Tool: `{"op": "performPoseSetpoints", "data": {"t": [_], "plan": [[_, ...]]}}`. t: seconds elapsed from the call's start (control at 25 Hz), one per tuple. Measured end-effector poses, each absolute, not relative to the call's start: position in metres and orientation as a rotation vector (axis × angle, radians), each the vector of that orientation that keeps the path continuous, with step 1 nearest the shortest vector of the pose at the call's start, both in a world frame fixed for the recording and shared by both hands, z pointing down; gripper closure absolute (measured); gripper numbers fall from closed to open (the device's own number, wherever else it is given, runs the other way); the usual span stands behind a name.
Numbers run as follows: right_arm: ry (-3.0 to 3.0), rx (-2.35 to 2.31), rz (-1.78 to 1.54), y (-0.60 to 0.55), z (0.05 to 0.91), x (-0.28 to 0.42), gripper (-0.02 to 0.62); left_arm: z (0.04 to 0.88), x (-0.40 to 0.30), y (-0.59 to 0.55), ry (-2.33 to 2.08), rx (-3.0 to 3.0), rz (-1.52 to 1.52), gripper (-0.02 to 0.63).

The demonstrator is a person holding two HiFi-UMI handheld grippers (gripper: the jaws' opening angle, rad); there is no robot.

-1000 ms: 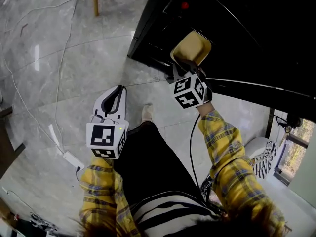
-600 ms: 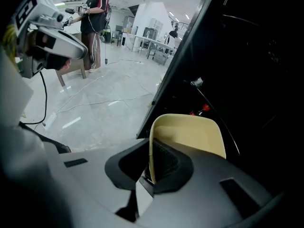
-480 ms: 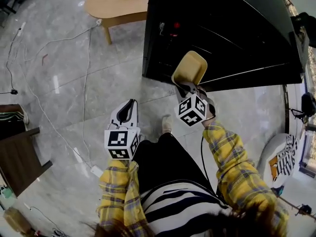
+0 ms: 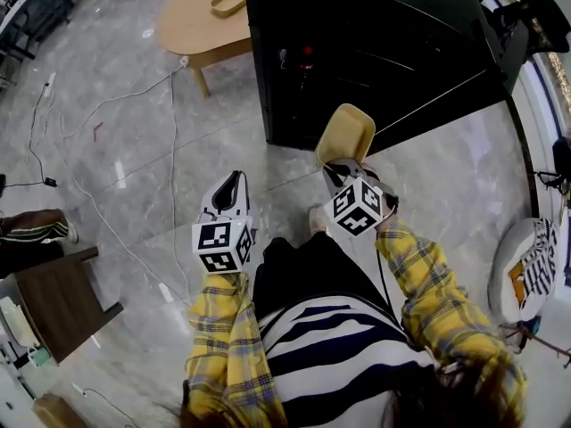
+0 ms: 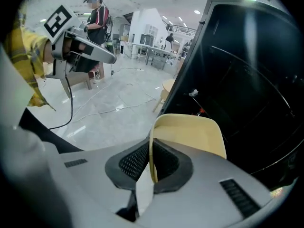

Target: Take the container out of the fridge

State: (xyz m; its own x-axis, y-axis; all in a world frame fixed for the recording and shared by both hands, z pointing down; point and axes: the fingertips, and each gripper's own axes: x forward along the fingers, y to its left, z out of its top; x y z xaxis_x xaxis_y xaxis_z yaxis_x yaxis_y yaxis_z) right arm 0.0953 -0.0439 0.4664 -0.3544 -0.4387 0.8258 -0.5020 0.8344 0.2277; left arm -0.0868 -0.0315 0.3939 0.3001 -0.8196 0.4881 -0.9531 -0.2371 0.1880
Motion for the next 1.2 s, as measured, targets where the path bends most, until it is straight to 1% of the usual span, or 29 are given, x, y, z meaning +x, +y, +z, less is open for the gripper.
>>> {"op": "performPoseSetpoints", "data": {"t": [0.72, 1.2], "plan": [[-2.051, 0.685, 0.129, 0.042, 0.420, 0.090, 0.561, 0.366, -0.073, 0.000, -1.493, 2.279, 0.452, 0.572], [-2.081, 0.721, 0.121, 0.043, 0.404, 0.080, 0.561, 0.361, -0.078, 0.009, -1.491, 2.271, 0.443, 0.572]]}}
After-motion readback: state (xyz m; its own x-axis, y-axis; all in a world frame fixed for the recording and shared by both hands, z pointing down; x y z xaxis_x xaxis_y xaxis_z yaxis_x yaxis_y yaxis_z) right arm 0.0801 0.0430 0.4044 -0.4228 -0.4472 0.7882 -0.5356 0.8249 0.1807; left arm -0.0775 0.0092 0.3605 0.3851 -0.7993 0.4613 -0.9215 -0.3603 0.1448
